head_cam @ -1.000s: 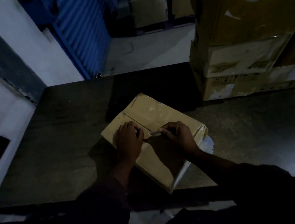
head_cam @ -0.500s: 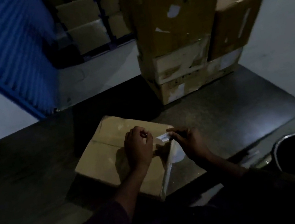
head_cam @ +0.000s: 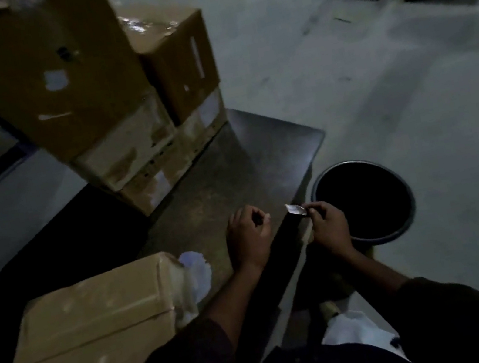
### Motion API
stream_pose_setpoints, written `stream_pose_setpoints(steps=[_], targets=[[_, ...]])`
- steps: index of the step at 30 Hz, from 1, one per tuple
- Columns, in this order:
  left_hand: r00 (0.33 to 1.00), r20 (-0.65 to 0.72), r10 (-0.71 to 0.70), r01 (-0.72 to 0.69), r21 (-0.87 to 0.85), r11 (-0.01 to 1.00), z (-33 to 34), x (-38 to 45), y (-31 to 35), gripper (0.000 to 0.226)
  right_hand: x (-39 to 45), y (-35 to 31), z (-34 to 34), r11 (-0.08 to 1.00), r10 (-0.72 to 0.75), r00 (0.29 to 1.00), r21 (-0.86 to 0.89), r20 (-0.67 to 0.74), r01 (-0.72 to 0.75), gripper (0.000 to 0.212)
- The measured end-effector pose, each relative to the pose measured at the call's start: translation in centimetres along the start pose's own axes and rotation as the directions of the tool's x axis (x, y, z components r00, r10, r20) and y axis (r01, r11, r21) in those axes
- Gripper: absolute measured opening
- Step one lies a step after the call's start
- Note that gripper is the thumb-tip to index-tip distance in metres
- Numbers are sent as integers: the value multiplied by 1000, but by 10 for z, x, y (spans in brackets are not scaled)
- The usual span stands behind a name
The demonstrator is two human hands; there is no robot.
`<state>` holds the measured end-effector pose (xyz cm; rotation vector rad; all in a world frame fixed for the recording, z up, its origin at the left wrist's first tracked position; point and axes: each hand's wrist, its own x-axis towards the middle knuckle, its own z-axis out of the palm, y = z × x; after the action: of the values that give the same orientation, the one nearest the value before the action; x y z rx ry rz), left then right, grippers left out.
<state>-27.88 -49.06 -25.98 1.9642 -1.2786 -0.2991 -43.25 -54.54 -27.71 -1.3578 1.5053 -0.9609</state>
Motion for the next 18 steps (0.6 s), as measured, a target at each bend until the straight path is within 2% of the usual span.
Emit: stream_pose_setpoints(steps=[4, 8, 14, 18], targets=[[979, 185, 90, -95, 17, 995, 55, 13, 39, 15, 25, 29, -48, 992, 78, 990, -93, -119, -90, 12], [931, 350, 103, -115, 14, 993, 110, 22, 78, 13, 57, 52, -89, 976, 178, 966, -95, -187, -198, 9], [892, 443, 88, -129, 65, 989, 164, 32, 108, 12, 103, 77, -116, 946, 252, 951, -160, -178, -281, 19], [883, 466, 63, -118, 91, 989, 184, 38, 114, 11, 125, 91, -122, 936, 275, 950, -185, -150, -300, 10]])
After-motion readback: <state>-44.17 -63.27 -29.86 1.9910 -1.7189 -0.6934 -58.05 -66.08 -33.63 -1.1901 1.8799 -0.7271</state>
